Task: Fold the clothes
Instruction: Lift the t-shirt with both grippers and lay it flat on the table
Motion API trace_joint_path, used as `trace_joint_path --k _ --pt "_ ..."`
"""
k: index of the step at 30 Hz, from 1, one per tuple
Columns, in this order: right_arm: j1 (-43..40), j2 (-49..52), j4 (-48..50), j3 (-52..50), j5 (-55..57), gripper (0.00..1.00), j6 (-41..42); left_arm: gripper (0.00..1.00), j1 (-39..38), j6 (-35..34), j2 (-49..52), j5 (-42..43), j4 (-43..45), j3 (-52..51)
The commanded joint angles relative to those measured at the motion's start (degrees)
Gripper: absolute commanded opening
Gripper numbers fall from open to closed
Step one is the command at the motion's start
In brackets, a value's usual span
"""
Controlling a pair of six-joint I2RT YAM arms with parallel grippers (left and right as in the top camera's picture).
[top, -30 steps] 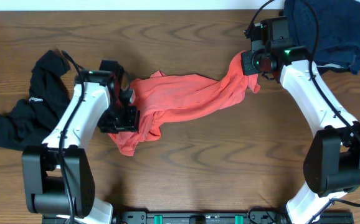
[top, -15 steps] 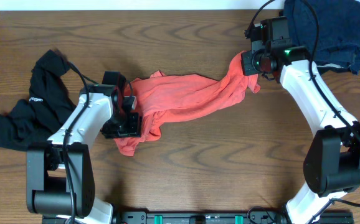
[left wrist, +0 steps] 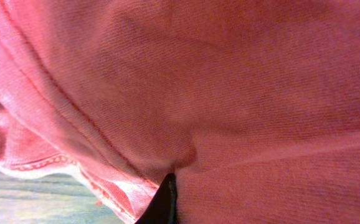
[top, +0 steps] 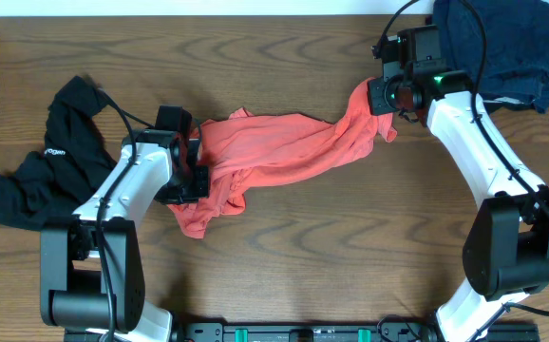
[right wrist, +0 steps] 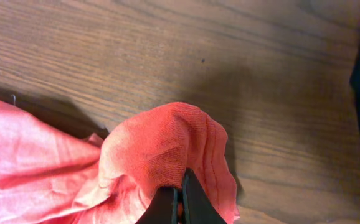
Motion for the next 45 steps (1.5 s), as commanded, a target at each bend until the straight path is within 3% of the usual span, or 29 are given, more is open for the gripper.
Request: trace_joint_path --k 1,6,15,23,34,45 --pt "-0.3 -1.7 0.6 1.1 -0.4 0.01 -0.7 0.06 0.4 -3.0 -0.6 -3.7 -1.8 3.7" --pt "-0.3 -6.3 -0.8 2.8 1.2 0.01 -1.6 0.06 2.1 -3.3 -4.7 -7.0 -6.6 13.0" --pt "-2.6 -18.8 -4.5 3.3 3.7 0.01 -1.6 0.06 6.0 -5.9 -17.2 -11.6 -7.0 25.7" --pt "-6.4 -30.4 -6.8 3.3 7.3 0.01 -1.1 0.06 7.3 -5.9 -27.9 -18.0 -6.2 29.1" --pt "-6.7 -44.9 -14.8 3.3 7.3 0.01 -1.1 0.06 7.3 -5.9 -42.9 -18.1 -2.4 30.0" --pt "-6.7 -58.0 -14.2 9.6 14.2 0.01 0.1 0.06 7.2 -6.4 -52.3 -14.5 -2.6 30.0"
